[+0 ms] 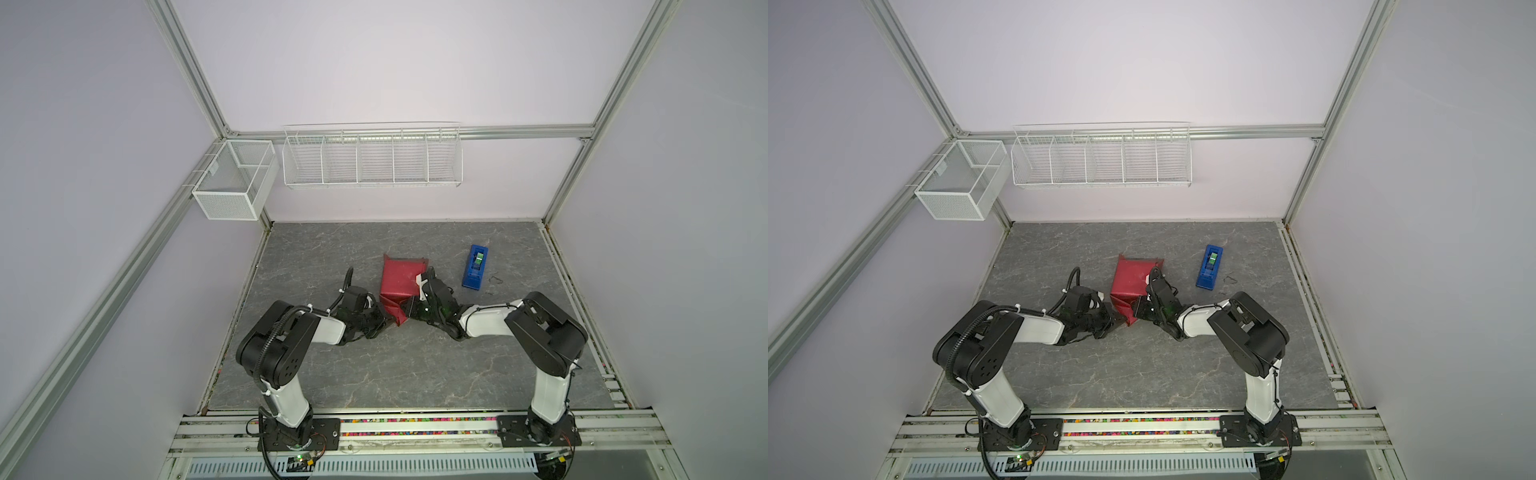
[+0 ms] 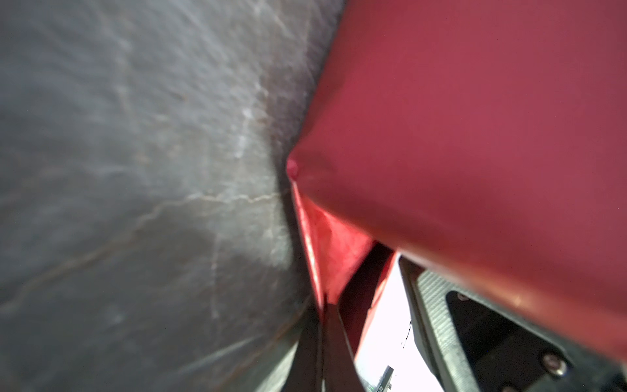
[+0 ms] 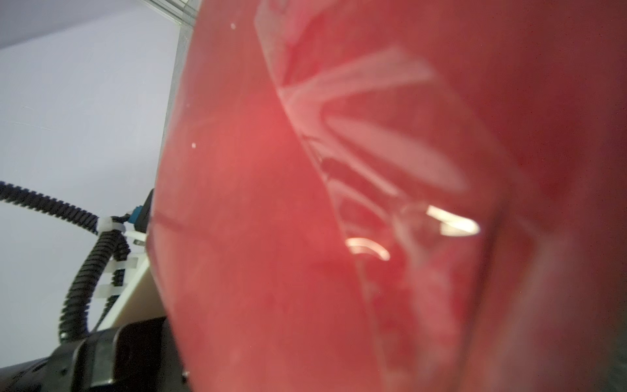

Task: Wrap the gift box in paper

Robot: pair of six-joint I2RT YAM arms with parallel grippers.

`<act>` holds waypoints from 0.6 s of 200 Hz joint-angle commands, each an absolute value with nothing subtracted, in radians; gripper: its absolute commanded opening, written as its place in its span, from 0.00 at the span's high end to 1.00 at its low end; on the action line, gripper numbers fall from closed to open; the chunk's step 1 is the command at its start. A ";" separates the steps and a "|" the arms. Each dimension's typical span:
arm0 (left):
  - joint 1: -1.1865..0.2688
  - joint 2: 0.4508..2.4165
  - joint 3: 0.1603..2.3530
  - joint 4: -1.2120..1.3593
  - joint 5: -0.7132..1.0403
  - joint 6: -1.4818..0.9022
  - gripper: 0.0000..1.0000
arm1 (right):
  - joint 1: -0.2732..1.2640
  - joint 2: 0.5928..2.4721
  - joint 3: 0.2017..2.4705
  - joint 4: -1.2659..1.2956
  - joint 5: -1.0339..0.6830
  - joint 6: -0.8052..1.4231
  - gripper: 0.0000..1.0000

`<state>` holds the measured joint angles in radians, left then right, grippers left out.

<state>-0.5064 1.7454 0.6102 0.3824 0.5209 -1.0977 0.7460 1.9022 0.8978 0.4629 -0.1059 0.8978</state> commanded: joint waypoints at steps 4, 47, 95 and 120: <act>-0.514 1.698 0.620 0.357 0.522 -1.106 1.00 | 0.743 1.933 0.920 0.465 -0.112 0.943 0.86; -0.513 1.642 0.642 0.303 0.515 -1.097 1.00 | 0.745 1.902 0.920 0.421 -0.118 0.935 0.87; -0.514 1.614 0.661 0.269 0.512 -1.094 1.00 | 0.748 1.773 0.900 0.324 -0.134 0.856 0.82; -0.514 1.608 0.664 0.259 0.511 -1.094 1.00 | 0.750 1.693 0.886 0.234 -0.144 0.780 0.79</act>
